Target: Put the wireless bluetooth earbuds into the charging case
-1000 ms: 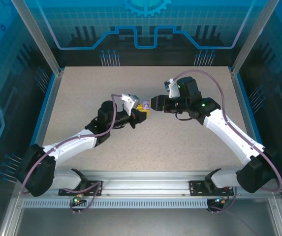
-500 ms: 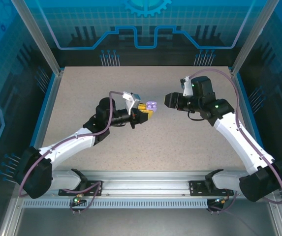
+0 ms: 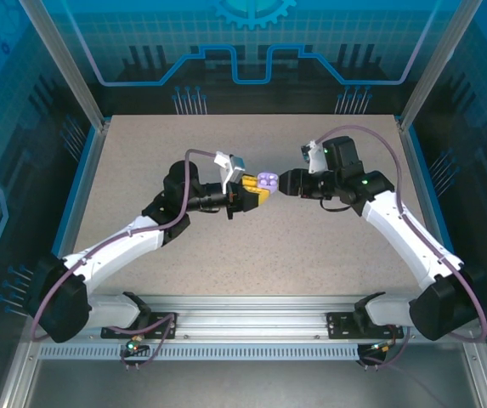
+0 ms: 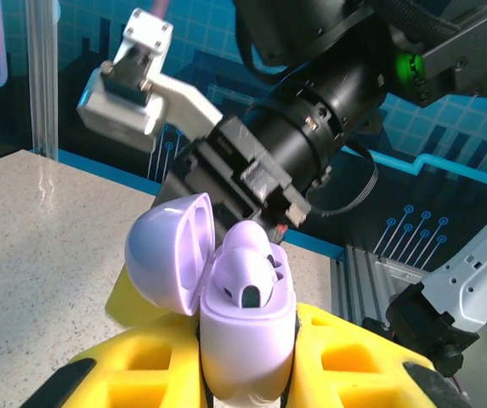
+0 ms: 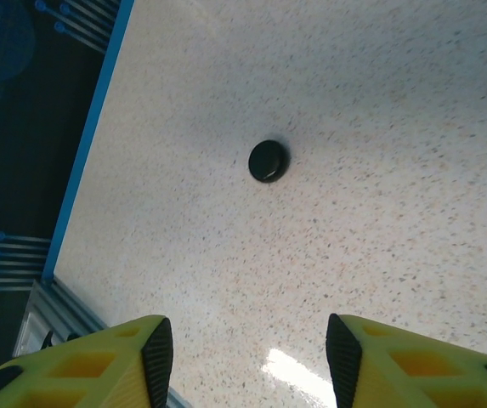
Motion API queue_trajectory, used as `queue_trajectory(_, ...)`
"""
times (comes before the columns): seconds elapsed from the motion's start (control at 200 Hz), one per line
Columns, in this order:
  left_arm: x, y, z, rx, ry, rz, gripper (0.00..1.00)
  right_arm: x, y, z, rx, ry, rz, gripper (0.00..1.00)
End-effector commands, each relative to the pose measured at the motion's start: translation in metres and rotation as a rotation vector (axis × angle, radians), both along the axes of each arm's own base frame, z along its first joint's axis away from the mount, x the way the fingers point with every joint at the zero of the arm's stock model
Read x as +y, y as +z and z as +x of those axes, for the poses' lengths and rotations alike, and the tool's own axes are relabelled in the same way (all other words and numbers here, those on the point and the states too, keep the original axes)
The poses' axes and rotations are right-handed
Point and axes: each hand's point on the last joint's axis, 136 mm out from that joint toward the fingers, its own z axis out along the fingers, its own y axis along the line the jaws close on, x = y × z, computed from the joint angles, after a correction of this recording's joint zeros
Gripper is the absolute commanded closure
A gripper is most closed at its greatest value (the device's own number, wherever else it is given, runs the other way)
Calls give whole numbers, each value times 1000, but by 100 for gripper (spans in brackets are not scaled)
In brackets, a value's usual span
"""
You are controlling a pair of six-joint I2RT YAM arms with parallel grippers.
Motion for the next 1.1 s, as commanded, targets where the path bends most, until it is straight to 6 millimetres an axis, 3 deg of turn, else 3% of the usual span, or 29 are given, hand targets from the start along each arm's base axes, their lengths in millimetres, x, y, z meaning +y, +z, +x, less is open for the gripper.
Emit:
queue_trajectory(0.0, -7, 6, -1, 4, -27, -6, 98, 21, 14, -9, -32, 106, 37, 47)
queue_trajectory(0.185, -10, -9, 9, 47, -2, 23, 99, 32, 30, -15, -67, 154, 65, 47)
queue_trajectory(0.47, -12, -22, 15, 82, 8, 43, 98, 28, 38, -16, -102, 143, 57, 47)
queue_trajectory(0.845, -11, -23, 0, 102, -51, 42, 98, 22, 45, -12, -153, 112, 37, 47)
queue_trajectory(1.095, -10, -31, 3, 125, -31, 61, 99, 21, 61, -17, -224, 124, 60, 47)
